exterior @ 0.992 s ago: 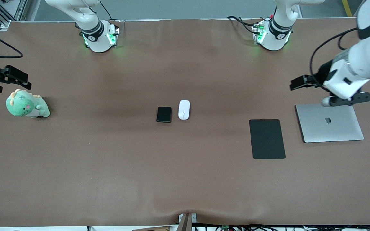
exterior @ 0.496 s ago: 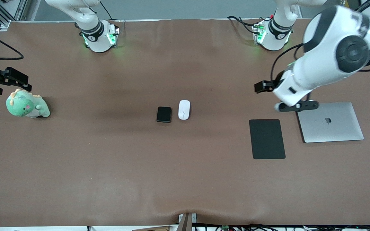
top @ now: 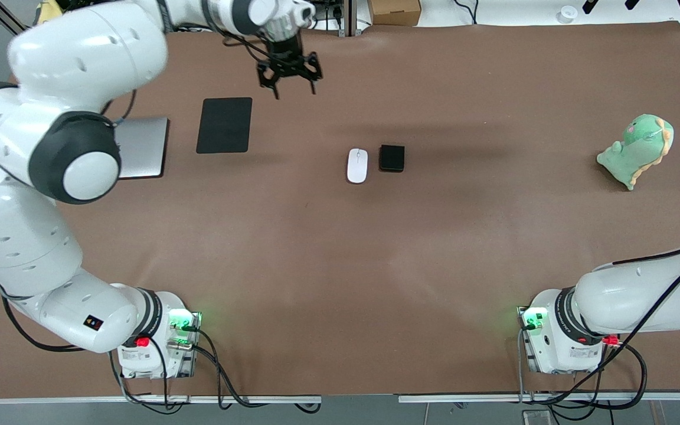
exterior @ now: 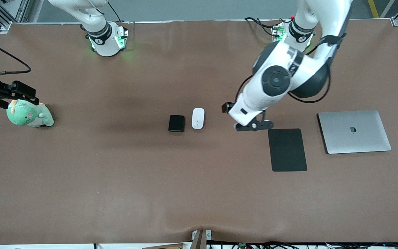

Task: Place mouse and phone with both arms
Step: 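Reach the left gripper to the mouse while the right gripper moves out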

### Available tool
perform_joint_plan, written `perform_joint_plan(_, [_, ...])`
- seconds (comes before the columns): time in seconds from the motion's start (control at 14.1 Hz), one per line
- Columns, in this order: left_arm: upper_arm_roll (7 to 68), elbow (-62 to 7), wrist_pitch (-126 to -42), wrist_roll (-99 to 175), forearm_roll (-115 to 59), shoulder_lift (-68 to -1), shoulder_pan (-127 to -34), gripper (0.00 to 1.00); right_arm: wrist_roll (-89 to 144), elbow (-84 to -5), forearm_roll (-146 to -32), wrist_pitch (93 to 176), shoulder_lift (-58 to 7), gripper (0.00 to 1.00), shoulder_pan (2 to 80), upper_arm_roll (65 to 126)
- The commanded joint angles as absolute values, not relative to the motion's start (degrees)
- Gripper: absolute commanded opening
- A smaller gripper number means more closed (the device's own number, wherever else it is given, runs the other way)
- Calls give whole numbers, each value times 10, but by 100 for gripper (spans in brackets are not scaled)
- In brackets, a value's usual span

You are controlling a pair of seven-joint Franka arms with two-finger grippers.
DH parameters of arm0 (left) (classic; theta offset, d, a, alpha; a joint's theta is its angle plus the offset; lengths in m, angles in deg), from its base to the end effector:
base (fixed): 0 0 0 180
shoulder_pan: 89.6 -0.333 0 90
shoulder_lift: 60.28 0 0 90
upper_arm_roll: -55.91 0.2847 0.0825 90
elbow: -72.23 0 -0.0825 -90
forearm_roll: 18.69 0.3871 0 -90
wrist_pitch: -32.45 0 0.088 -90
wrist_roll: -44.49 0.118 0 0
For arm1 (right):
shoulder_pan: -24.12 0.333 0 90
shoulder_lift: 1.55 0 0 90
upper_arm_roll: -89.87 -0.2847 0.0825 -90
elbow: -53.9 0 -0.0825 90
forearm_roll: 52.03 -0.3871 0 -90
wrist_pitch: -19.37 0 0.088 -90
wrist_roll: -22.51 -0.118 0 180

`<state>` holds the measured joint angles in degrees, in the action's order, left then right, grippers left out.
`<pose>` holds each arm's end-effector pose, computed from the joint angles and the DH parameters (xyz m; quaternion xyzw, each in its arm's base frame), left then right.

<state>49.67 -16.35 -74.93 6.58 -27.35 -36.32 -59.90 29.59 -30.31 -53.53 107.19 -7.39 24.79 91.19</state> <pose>0.5292 -0.3904 0.3649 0.9936 0.0464 -0.0911 0.0481 0.5816 -0.0028 0.5687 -0.9982 -0.0563 0.0186 0.0132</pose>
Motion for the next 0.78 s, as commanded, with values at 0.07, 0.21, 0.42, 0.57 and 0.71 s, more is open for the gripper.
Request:
perform_joint_plan(0.07, [502, -150, -816, 13, -275, -324, -556, 100, 300, -291, -540, 1068, -108, 100, 260, 914])
perform_joint_plan(0.21, [502, -123, -879, 0, -275, -276, -529, 100, 302, -292, -536, 1067, -114, 100, 262, 914])
perform_joint_plan(0.42, [509, -103, -914, -43, -231, -228, -487, 100, 293, -293, -540, 1067, -115, 100, 273, 913])
perform_joint_plan(0.57, [508, -102, -917, -72, -201, -208, -471, 100, 281, -296, -541, 1067, -116, 100, 278, 914])
perform_joint_plan(0.71, [509, -103, -965, -93, -198, -191, -465, 100, 258, -305, -541, 1062, -116, 100, 277, 913])
